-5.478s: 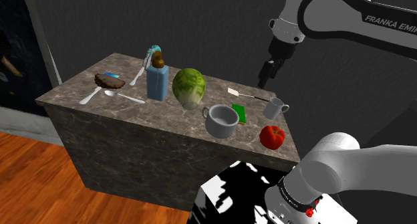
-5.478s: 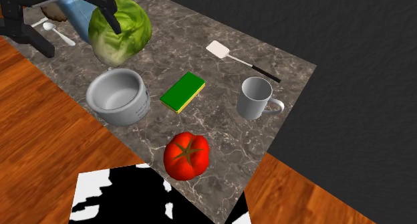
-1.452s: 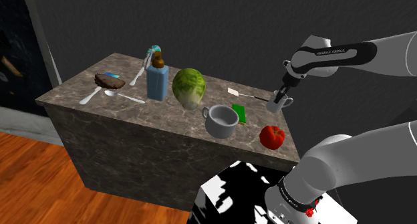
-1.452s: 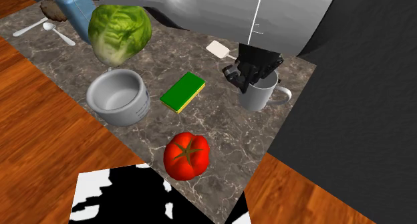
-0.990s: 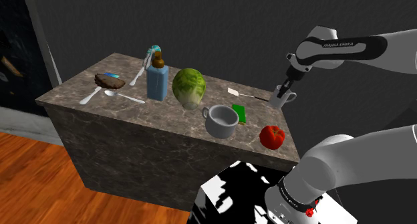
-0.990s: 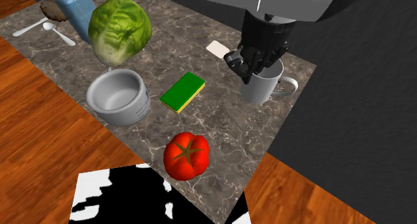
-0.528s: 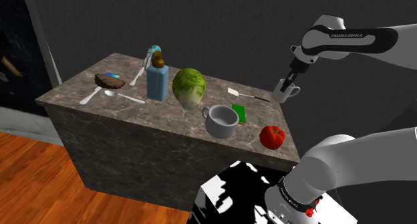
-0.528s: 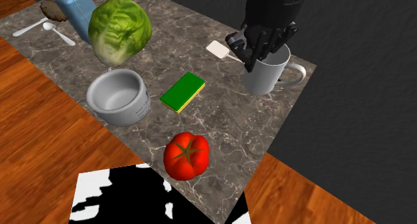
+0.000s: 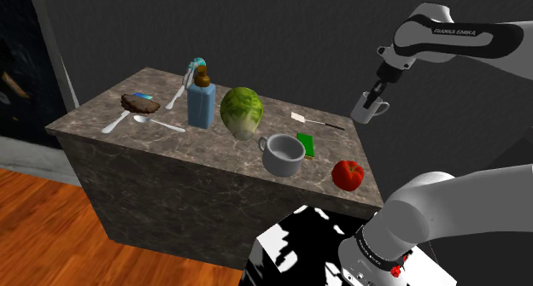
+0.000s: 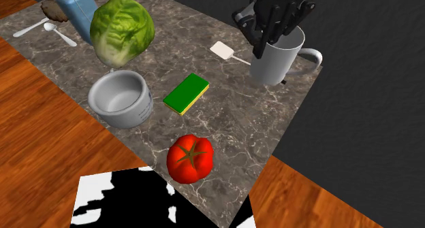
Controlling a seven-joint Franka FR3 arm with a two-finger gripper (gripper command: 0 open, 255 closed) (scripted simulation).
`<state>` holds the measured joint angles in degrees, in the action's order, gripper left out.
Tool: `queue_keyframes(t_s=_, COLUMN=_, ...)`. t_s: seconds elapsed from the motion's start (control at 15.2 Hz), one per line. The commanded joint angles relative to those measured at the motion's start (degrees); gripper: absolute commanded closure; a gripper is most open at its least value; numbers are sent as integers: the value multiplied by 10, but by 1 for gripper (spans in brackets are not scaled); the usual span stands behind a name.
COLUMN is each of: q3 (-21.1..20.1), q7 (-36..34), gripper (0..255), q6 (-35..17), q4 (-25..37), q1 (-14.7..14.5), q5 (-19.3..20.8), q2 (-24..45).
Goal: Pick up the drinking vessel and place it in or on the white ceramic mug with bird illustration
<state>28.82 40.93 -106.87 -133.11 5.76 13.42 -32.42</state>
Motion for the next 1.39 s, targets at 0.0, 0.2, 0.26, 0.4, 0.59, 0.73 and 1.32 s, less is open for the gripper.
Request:
queue_keyframes(t_s=0.0, q3=-2, q7=1, gripper=255, q6=13, q4=12, q1=-1, q5=-1, q2=-1)
queue_keyframes(t_s=0.2, q3=-43, q7=-44, gripper=255, q6=22, q4=-11, q1=-7, q5=-10, q2=-27)
queue_keyframes(t_s=0.26, q3=-56, q7=-58, gripper=255, q6=25, q4=-17, q1=-10, q5=-14, q2=-35)
queue_keyframes(t_s=0.4, q3=-82, q7=-87, gripper=255, q6=30, q4=-28, q1=-17, q5=-24, q2=-48)
queue_keyframes(t_s=0.59, q3=-121, q7=-129, gripper=255, q6=37, q4=-40, q1=-29, q5=-41, q2=-62)
queue_keyframes(t_s=0.73, q3=-146, q7=-158, gripper=255, q6=41, q4=-44, q1=-39, q5=-54, q2=-69)
queue_keyframes(t_s=1.32, q3=-256, q7=-282, gripper=255, q6=51, q4=-32, q1=-88, q5=-115, q2=-60)
